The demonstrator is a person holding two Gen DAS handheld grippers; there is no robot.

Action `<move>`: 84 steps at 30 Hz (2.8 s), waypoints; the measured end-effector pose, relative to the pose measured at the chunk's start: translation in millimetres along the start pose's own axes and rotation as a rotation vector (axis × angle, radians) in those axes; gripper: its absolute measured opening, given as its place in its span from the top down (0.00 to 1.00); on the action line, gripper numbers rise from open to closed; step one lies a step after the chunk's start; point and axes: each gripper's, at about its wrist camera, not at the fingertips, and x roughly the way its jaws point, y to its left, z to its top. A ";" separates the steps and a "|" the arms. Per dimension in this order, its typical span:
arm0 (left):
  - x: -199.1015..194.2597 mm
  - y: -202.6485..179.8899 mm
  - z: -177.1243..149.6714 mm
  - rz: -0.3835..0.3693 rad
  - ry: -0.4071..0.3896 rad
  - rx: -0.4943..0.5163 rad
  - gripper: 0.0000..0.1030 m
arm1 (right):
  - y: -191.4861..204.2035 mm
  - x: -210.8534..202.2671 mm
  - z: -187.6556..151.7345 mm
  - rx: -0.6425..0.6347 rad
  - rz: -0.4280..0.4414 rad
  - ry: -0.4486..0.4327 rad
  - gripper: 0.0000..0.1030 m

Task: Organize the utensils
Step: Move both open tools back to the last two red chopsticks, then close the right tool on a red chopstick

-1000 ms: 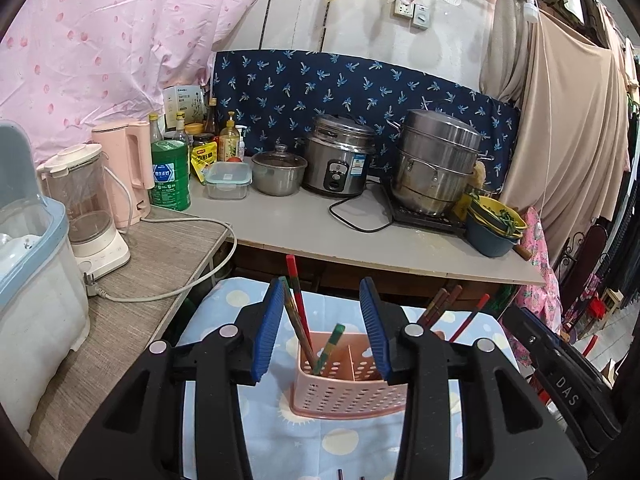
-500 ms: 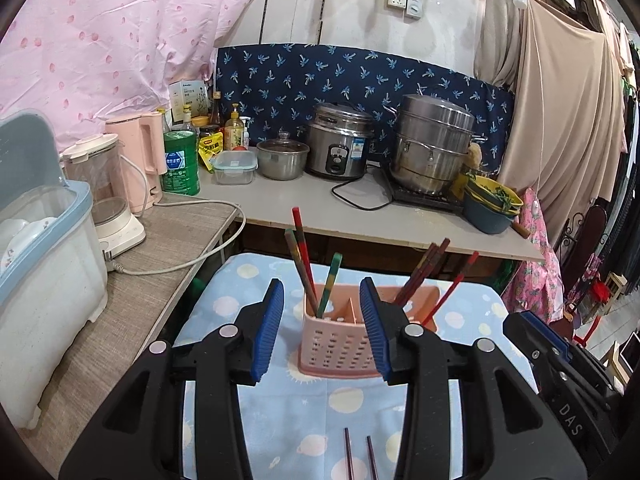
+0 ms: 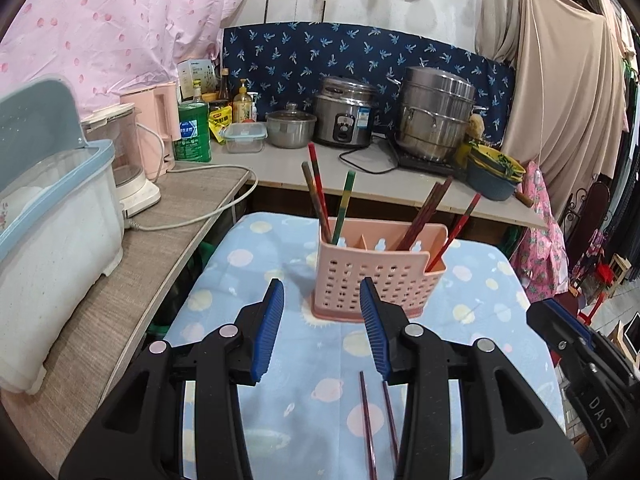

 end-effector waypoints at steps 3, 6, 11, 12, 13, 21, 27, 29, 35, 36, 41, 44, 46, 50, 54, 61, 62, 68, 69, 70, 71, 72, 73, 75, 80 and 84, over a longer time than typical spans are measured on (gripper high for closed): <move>-0.5 2.4 -11.8 0.005 0.022 0.001 0.63 | -1.7 -6.7 -10.4 0.003 -0.003 0.010 0.81; -1.5 5.1 -26.5 0.008 0.046 0.001 0.63 | -4.3 -11.4 -22.8 0.006 -0.004 0.031 0.81; -4.4 5.9 -53.8 0.007 0.093 0.015 0.63 | -5.2 -18.5 -52.1 -0.008 -0.018 0.078 0.81; -4.6 6.0 -59.5 0.006 0.103 0.017 0.63 | -5.7 -19.0 -58.3 -0.007 -0.018 0.091 0.81; -4.5 6.3 -64.6 0.006 0.114 0.018 0.63 | -6.6 -19.7 -66.5 -0.005 -0.019 0.107 0.81; -2.9 7.9 -108.2 -0.001 0.201 0.032 0.63 | -12.6 -22.3 -121.9 0.008 -0.030 0.218 0.81; -0.7 6.4 -141.0 -0.004 0.266 0.055 0.63 | -14.0 -24.1 -161.6 0.015 -0.034 0.293 0.81; -0.6 8.0 -149.2 -0.001 0.284 0.059 0.63 | -11.7 -24.4 -173.6 -0.003 -0.047 0.314 0.81; -5.3 9.0 -166.8 0.012 0.301 0.078 0.51 | -7.2 -24.2 -200.1 -0.011 -0.042 0.370 0.81; -5.5 9.0 -169.8 0.013 0.306 0.083 0.51 | -5.9 -24.1 -203.9 -0.015 -0.043 0.377 0.81; -4.8 7.6 -186.0 0.010 0.344 0.093 0.50 | -0.7 -21.3 -215.2 -0.030 -0.045 0.399 0.81; -4.9 5.0 -194.4 0.007 0.358 0.107 0.48 | 0.6 -19.3 -219.9 -0.034 -0.047 0.408 0.81; -4.9 3.4 -198.0 0.005 0.364 0.113 0.48 | 0.9 -18.2 -221.6 -0.035 -0.048 0.414 0.81; -3.1 1.3 -203.2 0.001 0.379 0.118 0.48 | 1.1 -16.0 -224.1 -0.036 -0.050 0.421 0.81; -2.5 0.3 -205.9 0.000 0.385 0.123 0.47 | 2.3 -13.1 -226.9 -0.041 -0.055 0.426 0.81; -1.9 0.2 -207.7 -0.002 0.390 0.120 0.44 | 3.6 -13.0 -228.3 -0.064 -0.072 0.416 0.85; -2.0 -0.2 -207.9 -0.005 0.392 0.120 0.44 | 2.6 -12.9 -228.3 -0.060 -0.072 0.416 0.86; -2.5 -6.1 -209.8 -0.015 0.390 0.131 0.38 | -7.1 -14.4 -226.9 -0.030 -0.084 0.416 0.93; -2.4 -7.2 -210.2 -0.018 0.391 0.132 0.38 | -8.3 -14.8 -226.8 -0.027 -0.088 0.414 0.93; -2.1 -8.6 -210.8 -0.022 0.393 0.133 0.37 | -10.4 -15.5 -226.7 -0.021 -0.089 0.413 0.93; -1.4 -10.1 -211.2 -0.026 0.396 0.132 0.36 | -12.2 -16.3 -226.4 -0.015 -0.093 0.411 0.93; -0.5 -11.9 -211.9 -0.029 0.399 0.132 0.35 | -13.8 -17.2 -226.3 -0.011 -0.097 0.410 0.93; 0.1 -13.2 -212.4 -0.032 0.402 0.132 0.33 | -16.0 -18.2 -226.3 -0.005 -0.100 0.408 0.93; 1.6 -17.8 -214.2 -0.049 0.408 0.132 0.31 | -19.5 -20.3 -225.9 0.005 -0.108 0.404 0.93; 5.7 -33.0 -217.3 -0.085 0.417 0.150 0.29 | -31.6 -25.5 -225.3 0.035 -0.123 0.398 0.93; 12.4 -42.6 -220.4 -0.091 0.426 0.166 0.29 | -36.3 -27.0 -225.2 0.045 -0.123 0.396 0.93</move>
